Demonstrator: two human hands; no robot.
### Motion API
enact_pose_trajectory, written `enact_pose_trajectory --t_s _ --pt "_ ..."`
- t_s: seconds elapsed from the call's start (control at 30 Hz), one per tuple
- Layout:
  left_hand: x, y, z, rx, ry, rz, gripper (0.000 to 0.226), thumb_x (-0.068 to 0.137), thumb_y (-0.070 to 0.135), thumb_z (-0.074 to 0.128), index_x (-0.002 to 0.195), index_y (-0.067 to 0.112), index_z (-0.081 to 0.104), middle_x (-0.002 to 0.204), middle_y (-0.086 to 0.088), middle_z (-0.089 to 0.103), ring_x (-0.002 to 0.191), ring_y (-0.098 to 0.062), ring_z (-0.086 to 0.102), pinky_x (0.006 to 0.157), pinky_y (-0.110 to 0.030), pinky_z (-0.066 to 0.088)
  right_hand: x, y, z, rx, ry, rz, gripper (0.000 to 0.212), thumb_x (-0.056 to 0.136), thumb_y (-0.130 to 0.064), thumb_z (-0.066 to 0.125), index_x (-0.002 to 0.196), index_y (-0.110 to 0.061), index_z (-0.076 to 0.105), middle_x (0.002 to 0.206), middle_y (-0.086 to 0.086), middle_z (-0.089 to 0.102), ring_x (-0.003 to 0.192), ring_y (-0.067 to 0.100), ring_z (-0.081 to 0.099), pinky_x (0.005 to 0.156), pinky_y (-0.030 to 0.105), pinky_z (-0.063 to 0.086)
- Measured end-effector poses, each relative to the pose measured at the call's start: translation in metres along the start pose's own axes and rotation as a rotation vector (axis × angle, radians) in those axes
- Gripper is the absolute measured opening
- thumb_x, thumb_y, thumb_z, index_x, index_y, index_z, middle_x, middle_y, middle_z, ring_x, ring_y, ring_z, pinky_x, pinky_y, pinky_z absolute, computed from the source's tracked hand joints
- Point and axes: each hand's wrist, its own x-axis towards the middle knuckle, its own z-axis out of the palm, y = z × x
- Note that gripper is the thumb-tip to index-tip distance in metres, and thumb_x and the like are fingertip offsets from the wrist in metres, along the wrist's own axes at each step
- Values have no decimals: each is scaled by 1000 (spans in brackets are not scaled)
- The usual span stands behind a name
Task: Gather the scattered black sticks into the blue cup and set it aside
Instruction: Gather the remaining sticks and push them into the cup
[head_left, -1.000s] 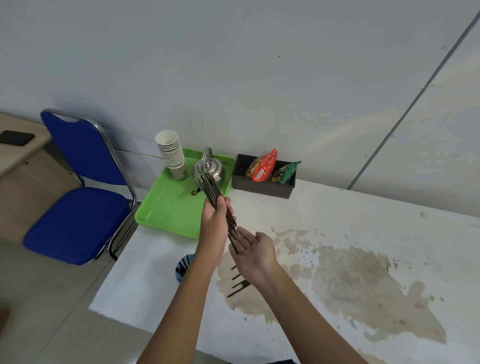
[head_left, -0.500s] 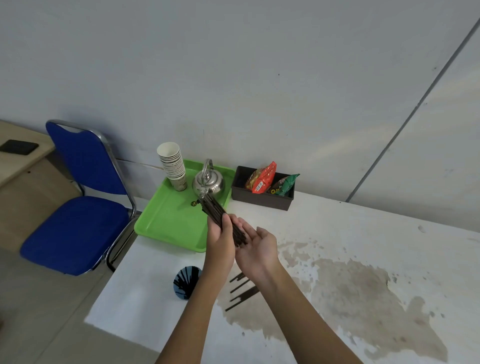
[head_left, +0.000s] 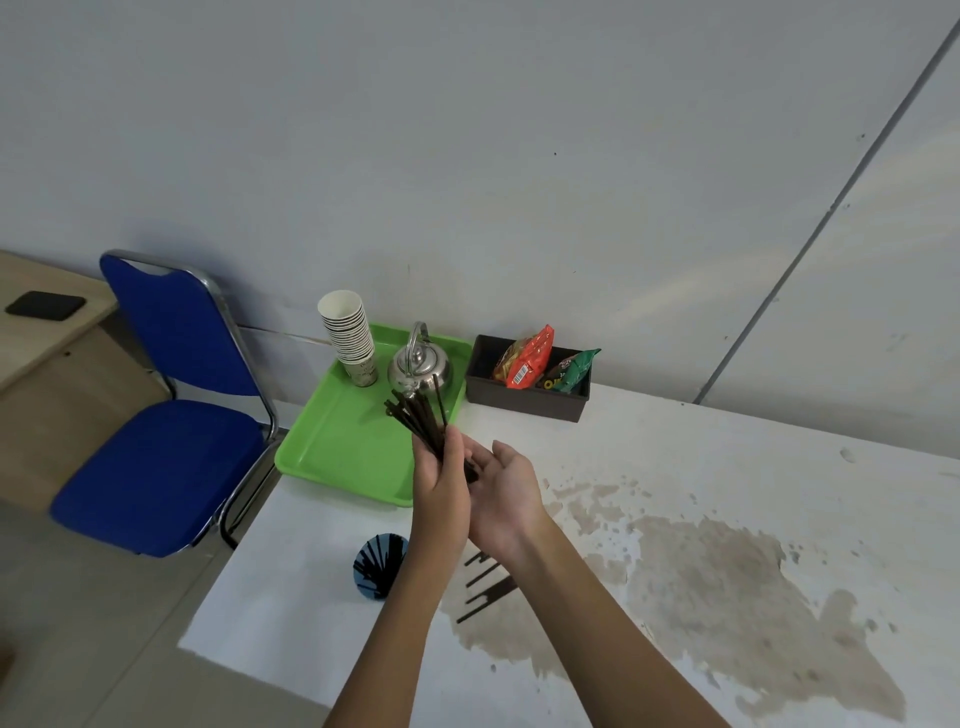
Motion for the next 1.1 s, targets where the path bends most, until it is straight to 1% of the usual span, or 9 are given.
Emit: enact_pose_trajectory --t_s 0.13,0.23,0.37,0.53,0.67,0.8,0.93,1.0,1.1 --pt "-2 3 -3 12 29 -2 30 105 33 42 124 13 53 99 -3 66 95 -14 66 79 -24 49 1 1 4 -29 -8 13 55 102 -35 22 131 0 53 132 20 58 122 31 55 101 40 42" --pt "-2 3 -7 56 23 20 25 105 32 43 117 13 53 100 -5 67 99 -16 67 85 -30 51 -1 0 5 13 -15 7 55 102 -34 23 129 3 52 138 22 53 122 33 54 106 41 39" --pt "-3 5 -7 1 12 -25 23 105 28 45 112 8 54 82 2 65 86 -11 67 78 -24 49 -6 4 8 28 -11 -5 51 103 -32 21 119 2 54 142 23 47 113 32 58 100 40 42" --pt "-5 12 -6 -91 43 -102 9 101 20 49 102 15 57 73 3 57 75 -10 61 72 -25 45 0 7 8 33 15 1 55 103 -34 21 130 1 53 127 22 61 118 32 57 93 40 45" --pt "-8 16 -4 -118 91 -138 26 99 32 56 78 17 53 72 3 60 74 -10 64 72 -28 48 5 9 5 56 4 -1 57 102 -35 21 130 3 53 135 22 55 124 33 54 102 41 43" --pt "-10 14 -7 -51 80 -89 41 100 42 51 71 13 51 66 3 61 65 -4 65 71 -29 47 9 11 0 104 2 -8 58 100 -35 23 135 4 47 140 23 49 125 34 53 92 44 47" --pt "-8 5 -14 54 61 35 35 104 39 43 84 28 69 86 3 73 91 -8 70 88 -34 52 6 16 0 108 17 -17 56 101 -33 23 119 6 59 133 22 57 123 34 54 106 43 40" --pt "-9 5 -17 81 1 75 40 106 34 39 89 35 75 102 5 75 107 -11 67 98 -33 49 4 17 0 106 9 -4 56 101 -33 22 124 4 57 130 23 59 121 34 55 99 42 44" --pt "-11 4 -23 99 -51 66 37 106 31 41 98 25 77 112 13 73 111 -2 64 98 -25 49 4 19 -1 90 -15 13 58 102 -34 18 127 3 56 128 24 60 121 34 55 93 41 46"
